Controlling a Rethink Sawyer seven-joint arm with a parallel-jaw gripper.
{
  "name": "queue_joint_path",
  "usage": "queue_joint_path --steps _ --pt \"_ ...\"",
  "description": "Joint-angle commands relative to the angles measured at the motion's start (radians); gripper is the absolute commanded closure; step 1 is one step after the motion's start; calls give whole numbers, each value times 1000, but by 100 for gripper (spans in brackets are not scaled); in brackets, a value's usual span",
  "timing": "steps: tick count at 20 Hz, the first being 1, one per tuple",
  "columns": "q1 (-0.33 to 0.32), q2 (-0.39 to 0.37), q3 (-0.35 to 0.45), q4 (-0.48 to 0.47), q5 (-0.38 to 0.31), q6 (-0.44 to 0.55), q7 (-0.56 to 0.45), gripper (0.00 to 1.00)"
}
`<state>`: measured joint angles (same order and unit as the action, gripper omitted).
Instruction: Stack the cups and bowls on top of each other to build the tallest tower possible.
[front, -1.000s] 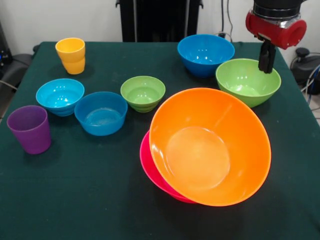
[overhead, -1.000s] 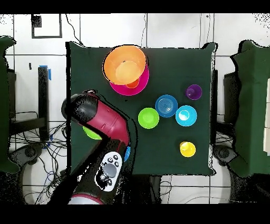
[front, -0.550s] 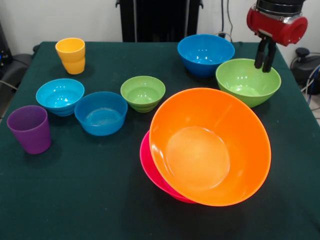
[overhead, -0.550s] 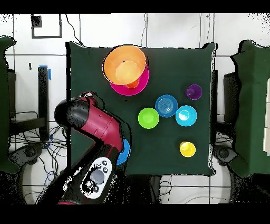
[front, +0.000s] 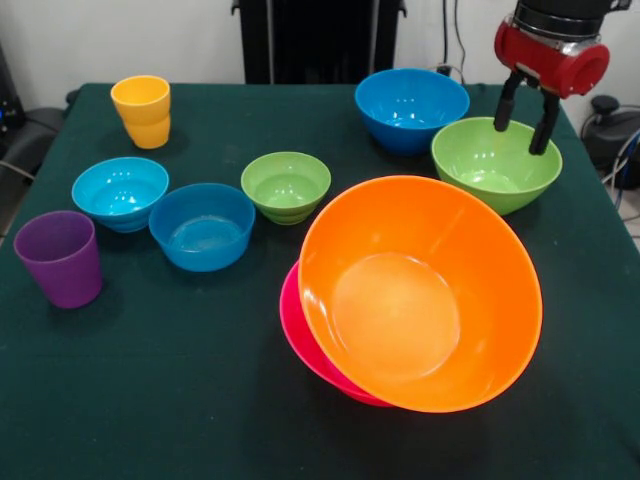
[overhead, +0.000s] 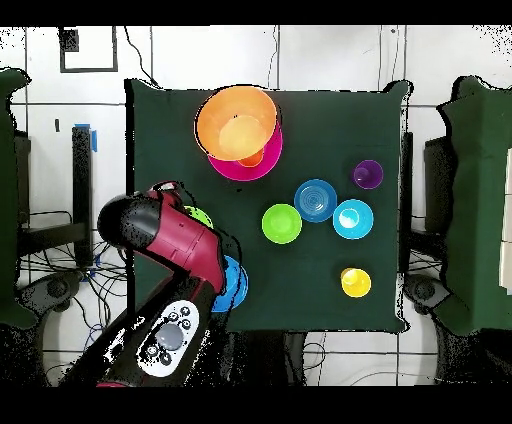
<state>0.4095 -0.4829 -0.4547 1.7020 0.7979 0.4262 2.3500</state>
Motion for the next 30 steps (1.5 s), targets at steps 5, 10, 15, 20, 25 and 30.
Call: queue_joint_path --steps 5,10,15,20,25,30 --pt "-11 56 64 49 -25 -64 201 0" --pt "-69 55 148 76 -4 -165 170 0" --pt "-39 82 105 0 -7 -91 217 0" --pt "11 110 83 -54 16 -38 297 0" --pt "60 139 61 -98 35 -4 373 0" --pt "119 150 8 -136 12 35 414 0"
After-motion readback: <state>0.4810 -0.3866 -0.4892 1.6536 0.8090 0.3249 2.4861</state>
